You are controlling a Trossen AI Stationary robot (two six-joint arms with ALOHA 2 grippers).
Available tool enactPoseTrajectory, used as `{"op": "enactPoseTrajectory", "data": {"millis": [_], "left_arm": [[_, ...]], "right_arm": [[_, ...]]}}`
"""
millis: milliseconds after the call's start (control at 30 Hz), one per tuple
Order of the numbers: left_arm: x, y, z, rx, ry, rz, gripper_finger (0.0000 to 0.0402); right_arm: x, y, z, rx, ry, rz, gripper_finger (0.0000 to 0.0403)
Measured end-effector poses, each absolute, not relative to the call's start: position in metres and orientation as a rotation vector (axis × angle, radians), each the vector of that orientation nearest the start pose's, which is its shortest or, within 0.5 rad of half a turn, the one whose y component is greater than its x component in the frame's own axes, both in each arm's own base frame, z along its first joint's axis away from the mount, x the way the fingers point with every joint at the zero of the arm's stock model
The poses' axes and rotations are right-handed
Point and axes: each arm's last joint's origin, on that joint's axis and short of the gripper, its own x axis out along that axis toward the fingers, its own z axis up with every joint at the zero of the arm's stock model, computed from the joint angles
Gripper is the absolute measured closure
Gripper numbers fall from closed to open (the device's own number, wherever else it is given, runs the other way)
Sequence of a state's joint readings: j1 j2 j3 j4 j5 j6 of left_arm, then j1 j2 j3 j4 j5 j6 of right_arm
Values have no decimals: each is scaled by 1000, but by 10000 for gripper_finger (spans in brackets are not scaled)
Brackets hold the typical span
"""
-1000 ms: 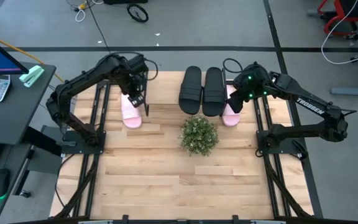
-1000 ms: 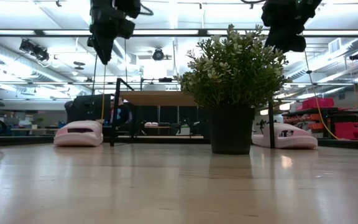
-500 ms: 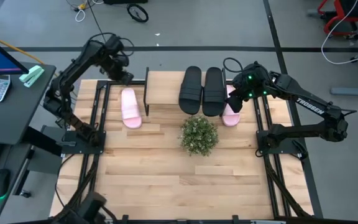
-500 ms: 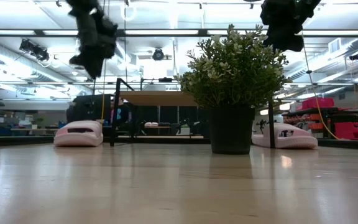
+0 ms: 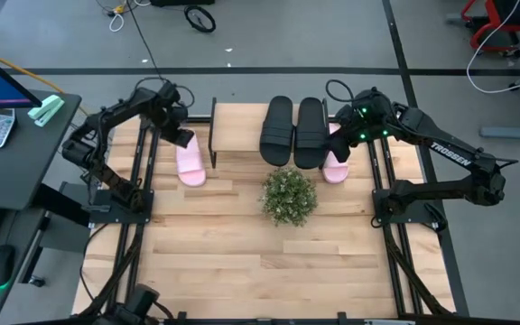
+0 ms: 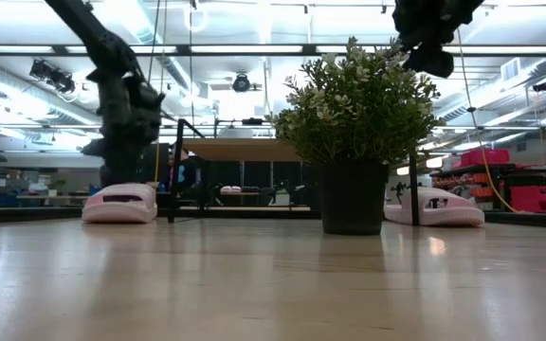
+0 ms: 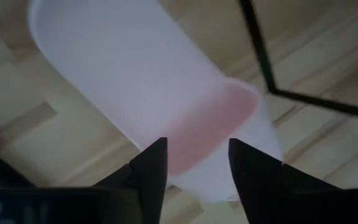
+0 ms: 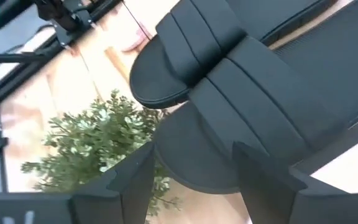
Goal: Pick and place slides into the shelf
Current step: Put the left pink slipper on the shelf
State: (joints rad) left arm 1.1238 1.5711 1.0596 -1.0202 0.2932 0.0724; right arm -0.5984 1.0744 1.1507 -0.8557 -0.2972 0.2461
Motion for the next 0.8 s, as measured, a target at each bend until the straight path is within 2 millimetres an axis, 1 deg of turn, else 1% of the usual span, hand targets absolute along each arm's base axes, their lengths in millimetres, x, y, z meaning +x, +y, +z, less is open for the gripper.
{"op": "enactPoseTrajectory", "data": {"millis": [67, 167, 233, 333, 567, 800], "left_arm": [[121, 234, 195, -943, 1219, 589, 207], [121, 230, 187, -925, 1199, 518, 184], [122, 229, 184, -908, 1173, 453, 173], [121, 226, 182, -860, 1179, 391, 162], [117, 228, 181, -773, 1182, 325, 163], [115, 228, 181, -777, 1155, 296, 168]], "right_arm": [[172, -107, 348, 592, 659, -366, 184], [173, -107, 349, 637, 637, -367, 184], [173, -107, 349, 669, 631, -372, 184], [173, -107, 349, 722, 622, -390, 184], [178, -99, 349, 783, 622, -415, 184], [183, -90, 348, 813, 622, -455, 184]]}}
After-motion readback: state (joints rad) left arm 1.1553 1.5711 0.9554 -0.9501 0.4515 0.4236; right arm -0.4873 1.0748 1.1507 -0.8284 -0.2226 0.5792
